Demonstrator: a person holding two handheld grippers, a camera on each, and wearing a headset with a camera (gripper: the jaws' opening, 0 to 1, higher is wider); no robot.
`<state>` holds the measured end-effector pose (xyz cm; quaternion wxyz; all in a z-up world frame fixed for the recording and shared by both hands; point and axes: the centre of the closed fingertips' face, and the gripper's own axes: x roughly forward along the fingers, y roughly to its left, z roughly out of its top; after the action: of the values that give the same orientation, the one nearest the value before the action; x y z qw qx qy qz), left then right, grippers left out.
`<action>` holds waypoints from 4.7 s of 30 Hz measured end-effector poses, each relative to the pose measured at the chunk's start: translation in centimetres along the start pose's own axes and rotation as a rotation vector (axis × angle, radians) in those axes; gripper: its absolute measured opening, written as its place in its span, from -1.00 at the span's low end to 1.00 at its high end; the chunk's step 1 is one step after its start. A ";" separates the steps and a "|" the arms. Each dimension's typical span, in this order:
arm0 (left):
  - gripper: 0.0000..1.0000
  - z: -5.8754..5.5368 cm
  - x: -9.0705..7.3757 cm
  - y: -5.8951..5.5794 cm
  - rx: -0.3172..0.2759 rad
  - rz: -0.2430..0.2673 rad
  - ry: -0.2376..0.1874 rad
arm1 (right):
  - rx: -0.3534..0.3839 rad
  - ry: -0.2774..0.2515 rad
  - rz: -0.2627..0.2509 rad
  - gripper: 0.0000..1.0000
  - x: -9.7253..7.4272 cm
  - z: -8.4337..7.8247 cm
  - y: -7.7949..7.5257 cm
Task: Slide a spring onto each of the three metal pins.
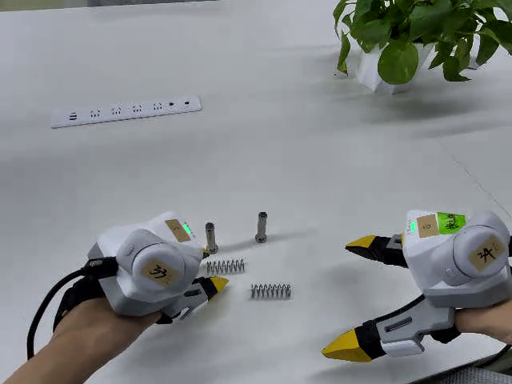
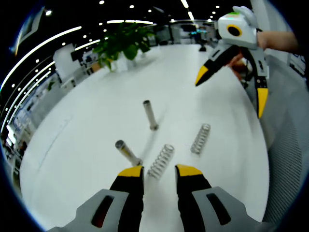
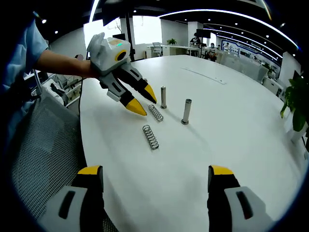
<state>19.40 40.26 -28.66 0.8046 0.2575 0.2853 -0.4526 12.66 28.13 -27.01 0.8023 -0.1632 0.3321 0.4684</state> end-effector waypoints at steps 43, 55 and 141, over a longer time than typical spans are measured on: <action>-0.79 -1.5 0.5 -0.7 0.014 -0.120 0.184 | 0.043 -0.023 0.005 0.77 0.2 -0.4 1.0; -0.80 0.1 -1.5 -2.0 -0.028 -0.108 0.026 | 0.051 -0.036 0.009 0.75 0.0 0.0 1.4; -0.81 3.9 -5.4 -9.4 0.091 -0.379 -0.266 | -0.071 -0.053 0.351 -0.77 -0.2 8.7 6.9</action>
<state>9.75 36.52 -23.66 0.7233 0.1734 0.1992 -0.6380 9.95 36.47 -20.23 0.7106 -0.1186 0.3173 0.6167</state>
